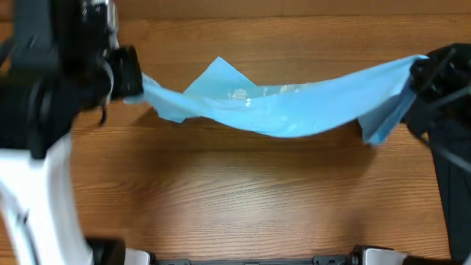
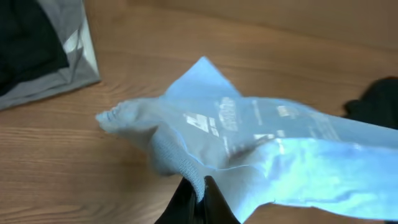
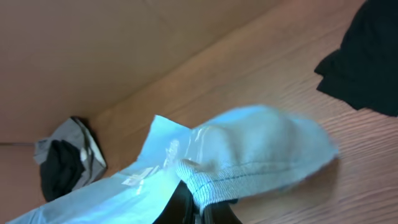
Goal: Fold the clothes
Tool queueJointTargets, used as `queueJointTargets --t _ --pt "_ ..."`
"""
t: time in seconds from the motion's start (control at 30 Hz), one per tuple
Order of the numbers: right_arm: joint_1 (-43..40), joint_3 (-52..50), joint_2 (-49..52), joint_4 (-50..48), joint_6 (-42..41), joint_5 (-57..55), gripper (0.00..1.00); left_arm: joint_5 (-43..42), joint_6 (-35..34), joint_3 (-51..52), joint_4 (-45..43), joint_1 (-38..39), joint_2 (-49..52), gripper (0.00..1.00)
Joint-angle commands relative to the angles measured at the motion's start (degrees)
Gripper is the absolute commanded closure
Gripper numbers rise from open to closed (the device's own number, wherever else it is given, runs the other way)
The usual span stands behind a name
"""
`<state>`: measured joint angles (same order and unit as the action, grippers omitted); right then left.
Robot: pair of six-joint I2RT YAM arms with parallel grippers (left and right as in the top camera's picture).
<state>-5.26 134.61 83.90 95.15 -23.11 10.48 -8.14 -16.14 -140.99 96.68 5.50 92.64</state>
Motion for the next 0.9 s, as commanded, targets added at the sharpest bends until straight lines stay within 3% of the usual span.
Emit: queueJointTargets --t 0.0,0.13,0.23,0.53,0.67,0.87 --pt "-0.1 0.4 1.2 -0.6 0.6 -0.5 0.96 3.5 -2.4 4.4 0.1 1.3 -4.2 0.96" --pt "-0.1 0.4 5.6 -4.4 0.5 -0.5 0.96 8.6 -3.4 8.5 -1.7 1.2 -2.1 0.96" --pt "-0.1 0.4 10.9 -11.8 0.4 0.4 0.96 10.3 -2.8 9.0 -8.8 1.2 2.9 0.96" --pt "-0.2 0.8 22.6 -36.1 -1.1 10.9 0.96 10.5 0.2 6.6 -43.2 -0.9 16.7 0.96" --pt "-2.9 10.8 22.0 -35.5 -0.8 9.7 0.97 10.9 0.1 -5.2 -43.1 -3.9 16.3 0.96" --pt "-11.8 28.4 21.9 -25.6 -0.9 12.0 0.96 9.2 0.1 -26.4 -31.8 -9.8 15.3 0.96"
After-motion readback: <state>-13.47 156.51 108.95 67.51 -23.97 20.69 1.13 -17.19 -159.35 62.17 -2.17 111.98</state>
